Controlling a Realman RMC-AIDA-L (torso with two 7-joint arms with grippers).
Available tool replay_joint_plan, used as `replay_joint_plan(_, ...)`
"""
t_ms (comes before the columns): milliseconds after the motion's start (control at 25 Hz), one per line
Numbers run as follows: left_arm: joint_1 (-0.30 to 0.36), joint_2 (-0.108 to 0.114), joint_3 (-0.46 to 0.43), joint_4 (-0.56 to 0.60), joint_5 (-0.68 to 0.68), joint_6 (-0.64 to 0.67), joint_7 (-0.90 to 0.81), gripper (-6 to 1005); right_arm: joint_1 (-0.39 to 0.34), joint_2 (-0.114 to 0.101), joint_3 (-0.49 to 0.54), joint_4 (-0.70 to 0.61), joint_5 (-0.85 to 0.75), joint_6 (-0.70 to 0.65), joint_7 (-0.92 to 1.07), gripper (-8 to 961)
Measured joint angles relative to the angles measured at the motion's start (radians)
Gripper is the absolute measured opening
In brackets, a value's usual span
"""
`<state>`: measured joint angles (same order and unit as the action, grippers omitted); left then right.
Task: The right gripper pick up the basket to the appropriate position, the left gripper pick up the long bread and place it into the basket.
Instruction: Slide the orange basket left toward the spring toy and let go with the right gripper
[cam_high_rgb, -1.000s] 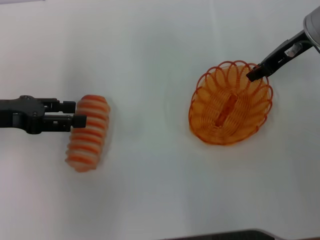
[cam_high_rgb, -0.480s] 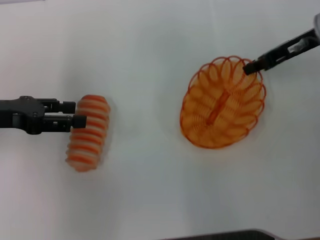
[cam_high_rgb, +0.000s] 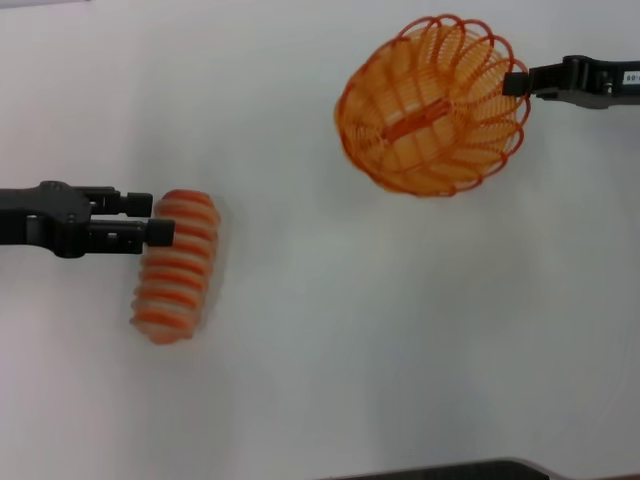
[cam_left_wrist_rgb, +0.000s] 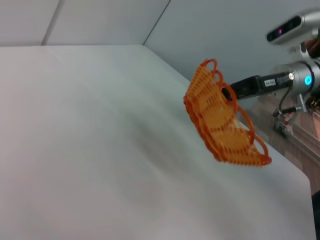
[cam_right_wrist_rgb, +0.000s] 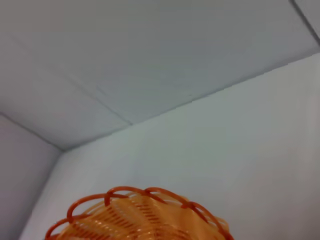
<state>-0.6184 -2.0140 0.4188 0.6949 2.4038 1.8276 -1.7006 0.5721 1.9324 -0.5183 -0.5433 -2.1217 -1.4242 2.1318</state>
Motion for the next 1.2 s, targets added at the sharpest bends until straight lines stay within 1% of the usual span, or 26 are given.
replay_joint_plan(40,-0.003,0.0,0.001,0.0,0.0,-0.002,0.0,733,0.0,0.0,0.0,0.0,0.0,0.0,0.0,74)
replay_joint_plan(160,-0.009,0.0,0.002,0.0,0.0,-0.003,0.0,733,-0.022,0.016,0.029,0.049,0.034,0.021,0.004,73)
replay_joint_plan(360,-0.01,-0.002,0.003,0.0,0.0,-0.004,0.0,733,-0.062,0.052,0.117,0.112,0.052,0.045,0.006,109)
replay_joint_plan(400,-0.01,-0.002,0.003,0.0,0.0,-0.005,0.0,733,-0.07,0.069,0.133,0.12,0.053,0.055,0.007,118)
replay_joint_plan(440,-0.01,-0.003,0.003,0.0,0.0,-0.006,0.001,733,-0.07,0.069,0.133,0.12,0.053,0.055,0.007,127)
replay_joint_plan(520,-0.01,-0.003,0.003,0.0,0.0,-0.011,0.001,733,-0.072,0.08,0.138,0.132,0.054,0.069,0.009,145)
replay_joint_plan(720,-0.01,-0.003,0.003,-0.002,0.0,-0.017,0.006,733,-0.073,0.095,0.148,0.172,0.054,0.095,0.004,190)
replay_joint_plan(960,-0.004,-0.002,0.003,-0.012,0.0,-0.026,0.008,733,-0.074,0.106,0.155,0.183,0.055,0.098,-0.007,244)
replay_joint_plan(1160,-0.003,-0.002,0.003,-0.012,0.0,-0.028,0.009,732,-0.086,0.112,0.158,0.178,0.056,0.089,-0.018,488)
replay_joint_plan(1200,-0.003,-0.002,0.003,-0.012,0.0,-0.028,0.009,732,-0.091,0.113,0.163,0.175,0.058,0.088,-0.024,519)
